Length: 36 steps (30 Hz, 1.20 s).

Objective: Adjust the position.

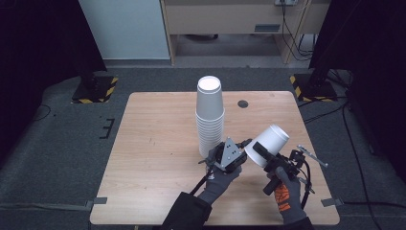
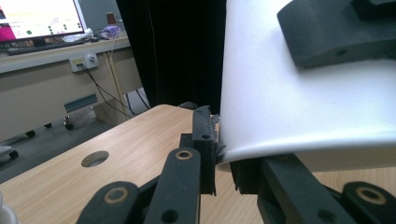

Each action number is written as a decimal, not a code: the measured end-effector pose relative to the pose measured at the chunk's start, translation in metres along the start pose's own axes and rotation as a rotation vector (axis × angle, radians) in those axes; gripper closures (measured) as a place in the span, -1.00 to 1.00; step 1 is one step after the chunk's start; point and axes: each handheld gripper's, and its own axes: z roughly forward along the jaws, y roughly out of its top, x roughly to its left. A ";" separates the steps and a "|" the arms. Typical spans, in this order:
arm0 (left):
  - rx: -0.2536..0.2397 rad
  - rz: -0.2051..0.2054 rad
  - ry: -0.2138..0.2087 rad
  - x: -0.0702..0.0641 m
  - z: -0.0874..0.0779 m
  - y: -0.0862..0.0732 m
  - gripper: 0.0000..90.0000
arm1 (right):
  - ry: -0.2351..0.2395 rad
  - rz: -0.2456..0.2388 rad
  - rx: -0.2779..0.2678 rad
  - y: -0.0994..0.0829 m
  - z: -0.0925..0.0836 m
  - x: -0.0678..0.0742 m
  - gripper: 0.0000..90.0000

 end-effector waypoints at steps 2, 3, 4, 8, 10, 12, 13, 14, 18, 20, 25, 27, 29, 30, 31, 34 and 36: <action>-0.001 -0.002 -0.003 0.000 0.000 0.000 0.81 | -0.002 0.000 -0.006 0.001 -0.001 -0.001 -0.73; 0.004 0.009 -0.011 -0.001 -0.001 0.000 0.82 | 0.000 0.004 -0.004 0.002 -0.001 -0.003 -0.74; 0.007 0.010 -0.015 -0.001 -0.001 0.000 0.83 | 0.000 0.008 -0.003 0.002 -0.001 -0.003 -0.74; 0.023 0.014 -0.033 -0.002 -0.005 -0.002 0.85 | -0.002 0.004 -0.002 0.003 -0.001 -0.003 -0.76; 0.025 0.011 -0.035 -0.002 -0.006 -0.001 0.86 | -0.002 0.002 -0.001 0.003 -0.001 -0.003 -0.78; 0.024 0.010 -0.038 -0.002 -0.008 -0.001 0.86 | -0.003 0.007 -0.001 0.003 -0.001 -0.004 -0.80; 0.025 0.007 -0.039 -0.002 -0.009 0.000 0.87 | 0.001 0.010 -0.002 0.003 -0.001 -0.004 -0.81; 0.025 0.008 -0.040 -0.002 -0.010 0.000 0.87 | 0.003 0.009 -0.002 0.003 -0.001 -0.004 -0.82; 0.027 0.003 -0.045 -0.003 -0.012 0.001 0.88 | 0.009 0.015 0.001 0.005 -0.001 -0.004 -0.84; 0.028 0.003 -0.048 -0.003 -0.013 0.001 0.88 | 0.009 0.010 0.002 0.005 -0.001 -0.004 -0.85; 0.030 -0.003 -0.054 -0.002 -0.017 0.001 0.88 | 0.013 0.007 0.009 0.006 0.000 -0.004 -0.87; 0.035 -0.001 -0.056 -0.001 -0.019 0.000 0.89 | 0.015 0.000 0.015 0.006 0.000 -0.004 -0.88; 0.039 0.002 -0.054 0.000 -0.022 0.000 0.89 | 0.020 0.002 0.017 0.005 0.001 -0.003 -0.89; 0.039 0.003 -0.054 0.000 -0.023 0.001 0.89 | 0.020 0.004 0.022 0.005 0.002 -0.003 -0.90; 0.042 0.003 -0.056 0.000 -0.024 0.001 0.89 | 0.022 0.007 0.023 0.004 0.002 -0.003 -0.90; 0.046 0.009 -0.060 0.001 -0.027 0.001 0.89 | 0.023 0.003 0.026 0.005 0.003 -0.003 -0.92; 0.048 0.009 -0.062 0.001 -0.029 0.001 0.89 | 0.020 0.002 0.022 0.005 0.003 -0.003 -0.93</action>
